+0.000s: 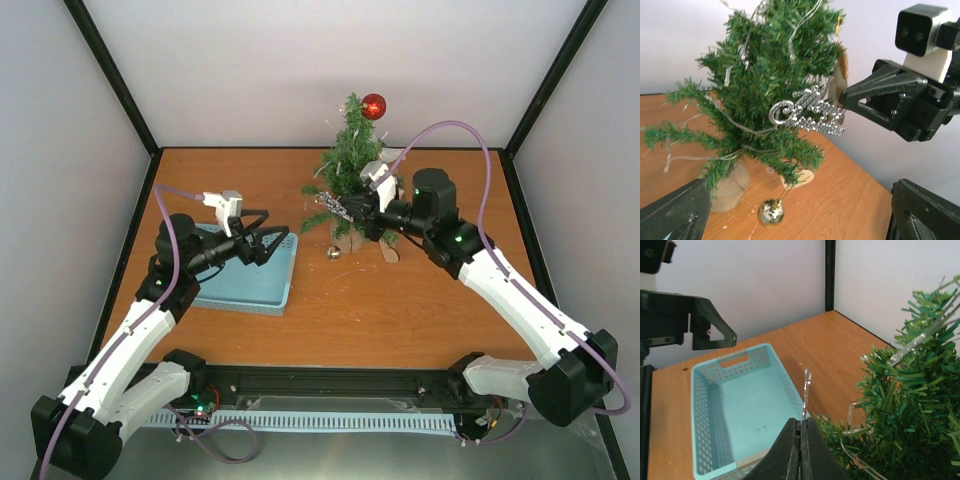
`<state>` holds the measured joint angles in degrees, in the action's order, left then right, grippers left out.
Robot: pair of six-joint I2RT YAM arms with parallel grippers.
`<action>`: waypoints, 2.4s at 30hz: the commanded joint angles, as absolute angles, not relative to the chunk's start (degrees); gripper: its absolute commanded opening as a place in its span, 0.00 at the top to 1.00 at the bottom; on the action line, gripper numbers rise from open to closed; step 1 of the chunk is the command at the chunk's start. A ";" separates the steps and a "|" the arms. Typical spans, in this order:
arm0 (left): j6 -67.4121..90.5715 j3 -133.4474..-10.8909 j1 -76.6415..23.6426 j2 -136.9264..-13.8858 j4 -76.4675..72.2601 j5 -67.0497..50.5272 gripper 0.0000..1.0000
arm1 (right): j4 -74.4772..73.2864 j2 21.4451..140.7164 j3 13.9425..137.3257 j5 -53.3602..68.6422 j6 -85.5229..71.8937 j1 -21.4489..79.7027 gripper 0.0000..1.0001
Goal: Decorate the small christmas tree
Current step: Place the decoration item on the Christmas tree.
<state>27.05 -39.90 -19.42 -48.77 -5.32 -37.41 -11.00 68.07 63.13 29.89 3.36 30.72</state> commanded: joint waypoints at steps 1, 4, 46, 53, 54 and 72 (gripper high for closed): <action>22.35 -38.58 -19.80 -48.40 -1.84 -38.67 0.00 | -8.90 70.12 63.24 26.88 7.53 30.12 0.97; 23.00 -37.78 -19.78 -48.74 -2.73 -39.79 0.00 | -7.88 71.10 63.03 24.30 8.18 30.10 0.97; 33.38 -52.16 -19.78 -75.30 -17.43 -48.55 0.39 | -9.28 72.16 61.77 20.41 7.48 29.53 0.97; 35.09 -54.01 -19.84 -78.32 -21.36 -50.05 0.53 | -8.41 71.50 60.77 20.40 6.60 29.53 0.97; 35.15 -54.40 -19.78 -78.98 -21.60 -50.32 0.55 | -8.25 71.44 60.65 20.19 6.53 29.50 0.97; 39.59 -55.55 -19.86 -87.12 -29.20 -56.13 0.62 | -8.05 70.87 60.28 18.45 5.38 29.53 0.94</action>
<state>37.98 -53.10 -19.42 -85.65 -24.08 -53.56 -9.30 71.85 60.88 19.66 5.98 29.98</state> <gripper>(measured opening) 0.395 0.064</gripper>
